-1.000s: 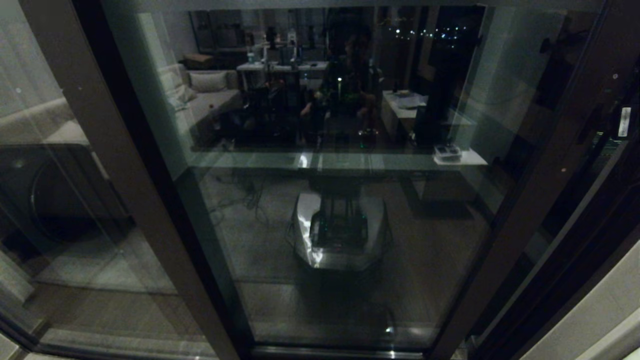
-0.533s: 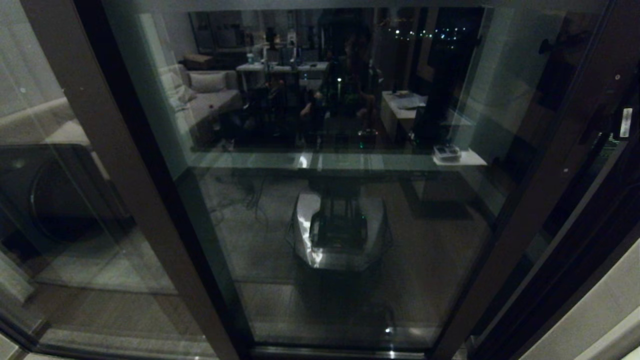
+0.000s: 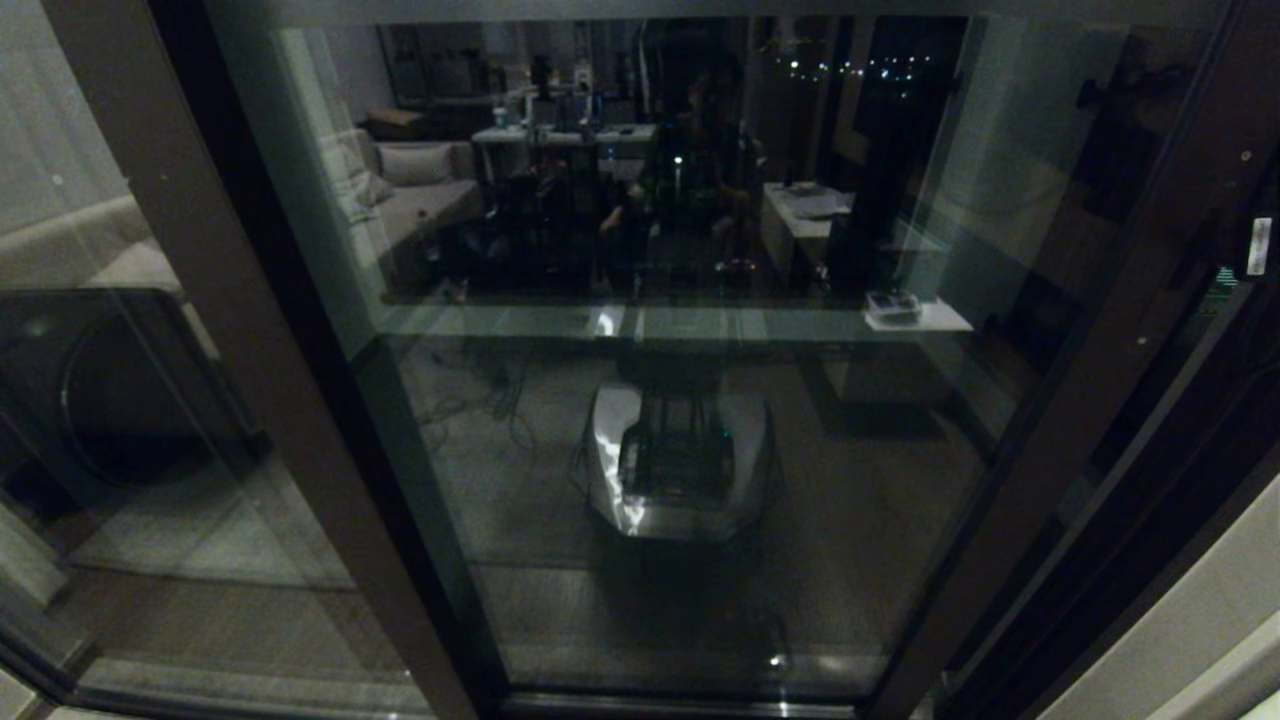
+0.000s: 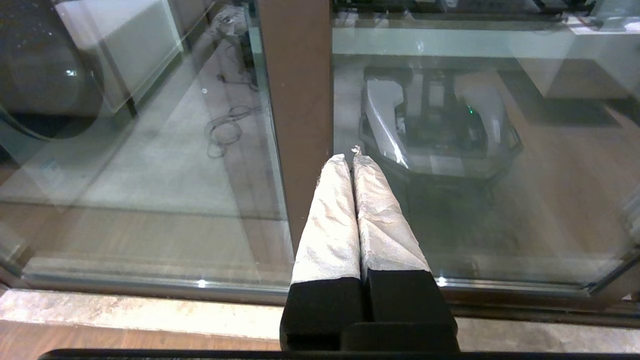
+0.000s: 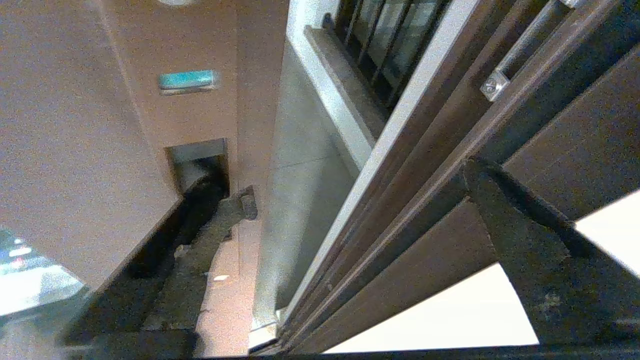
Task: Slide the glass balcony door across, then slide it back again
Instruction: Close the slid door
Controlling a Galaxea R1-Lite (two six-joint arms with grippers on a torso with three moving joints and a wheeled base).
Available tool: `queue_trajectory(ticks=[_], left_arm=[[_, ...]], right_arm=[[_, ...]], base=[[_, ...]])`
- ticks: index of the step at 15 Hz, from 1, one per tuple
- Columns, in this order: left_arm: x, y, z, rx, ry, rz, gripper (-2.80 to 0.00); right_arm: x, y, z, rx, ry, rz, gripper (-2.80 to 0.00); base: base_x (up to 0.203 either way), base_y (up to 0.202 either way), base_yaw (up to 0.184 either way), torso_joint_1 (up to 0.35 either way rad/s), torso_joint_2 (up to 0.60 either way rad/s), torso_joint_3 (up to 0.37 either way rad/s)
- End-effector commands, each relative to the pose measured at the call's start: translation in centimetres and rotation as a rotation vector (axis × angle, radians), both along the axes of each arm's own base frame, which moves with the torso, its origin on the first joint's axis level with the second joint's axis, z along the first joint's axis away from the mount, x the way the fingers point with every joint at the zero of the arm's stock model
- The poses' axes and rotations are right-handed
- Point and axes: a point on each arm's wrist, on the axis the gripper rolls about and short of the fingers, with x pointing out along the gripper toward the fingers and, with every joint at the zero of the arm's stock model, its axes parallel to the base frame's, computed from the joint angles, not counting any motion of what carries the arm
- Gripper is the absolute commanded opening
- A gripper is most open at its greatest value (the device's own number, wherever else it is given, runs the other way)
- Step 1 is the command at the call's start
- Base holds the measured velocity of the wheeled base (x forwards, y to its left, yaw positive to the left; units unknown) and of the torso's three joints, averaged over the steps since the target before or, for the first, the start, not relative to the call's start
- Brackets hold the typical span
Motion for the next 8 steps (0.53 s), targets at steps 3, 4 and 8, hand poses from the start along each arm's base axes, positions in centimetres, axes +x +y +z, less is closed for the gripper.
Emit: queue_trajectory(ticks=[3,4,8], left_arm=[[0.01,0.0,-0.05,0.0,0.001,0.0,-2.8],[0.01,0.0,-0.05,0.0,0.001,0.0,-2.8],[0.01,0.0,-0.05,0.0,0.001,0.0,-2.8]], right_arm=[[0.17,-0.06,-0.07,-0.001,0.001,0.0,-2.8],[0.08,-0.03,0.04,-0.002,-0.002,0.0,-2.8],[-0.06,-0.04,0.21,-0.006,-0.008,-0.001,-2.8]], base=[[0.0,0.0,0.0,0.0,0.0,0.0],[0.0,0.0,0.0,0.0,0.0,0.0],[0.0,0.0,0.0,0.0,0.0,0.0]])
